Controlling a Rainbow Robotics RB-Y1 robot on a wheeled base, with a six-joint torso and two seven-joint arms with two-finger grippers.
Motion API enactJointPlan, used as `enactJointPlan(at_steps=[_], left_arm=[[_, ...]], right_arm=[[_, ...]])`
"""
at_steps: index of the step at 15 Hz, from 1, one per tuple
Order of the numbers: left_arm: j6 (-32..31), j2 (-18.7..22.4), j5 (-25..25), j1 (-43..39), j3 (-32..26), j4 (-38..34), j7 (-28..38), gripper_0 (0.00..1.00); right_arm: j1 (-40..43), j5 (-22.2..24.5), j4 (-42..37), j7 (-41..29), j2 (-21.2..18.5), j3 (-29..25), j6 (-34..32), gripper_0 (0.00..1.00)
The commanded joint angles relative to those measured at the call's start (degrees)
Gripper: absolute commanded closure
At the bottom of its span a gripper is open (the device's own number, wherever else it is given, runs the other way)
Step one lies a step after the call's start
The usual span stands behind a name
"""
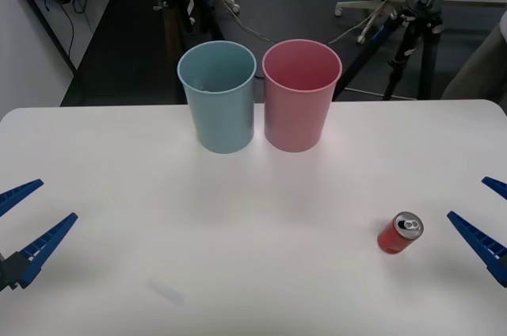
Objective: Grasp the object on the table and drop it into the matching bin: aluminum can to the light blue bin, PET bottle to the pink bin.
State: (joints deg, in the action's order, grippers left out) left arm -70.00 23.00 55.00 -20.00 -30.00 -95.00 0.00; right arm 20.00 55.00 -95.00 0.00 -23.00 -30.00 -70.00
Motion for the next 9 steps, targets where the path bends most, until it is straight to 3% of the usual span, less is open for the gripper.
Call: enactJointPlan(at_steps=[1,9], left_arm=[[0.00,0.00,0.00,0.00,0.00,0.00,0.00,0.00],[0.00,0.00,0.00,0.00,0.00,0.00,0.00,0.00]], right_arm=[[0.48,0.63,0.25,0.00,1.47,0.29,0.21,0.00],[1.62,-1.47,2.54,2.20,1.64,1.00,0.04,0.00]])
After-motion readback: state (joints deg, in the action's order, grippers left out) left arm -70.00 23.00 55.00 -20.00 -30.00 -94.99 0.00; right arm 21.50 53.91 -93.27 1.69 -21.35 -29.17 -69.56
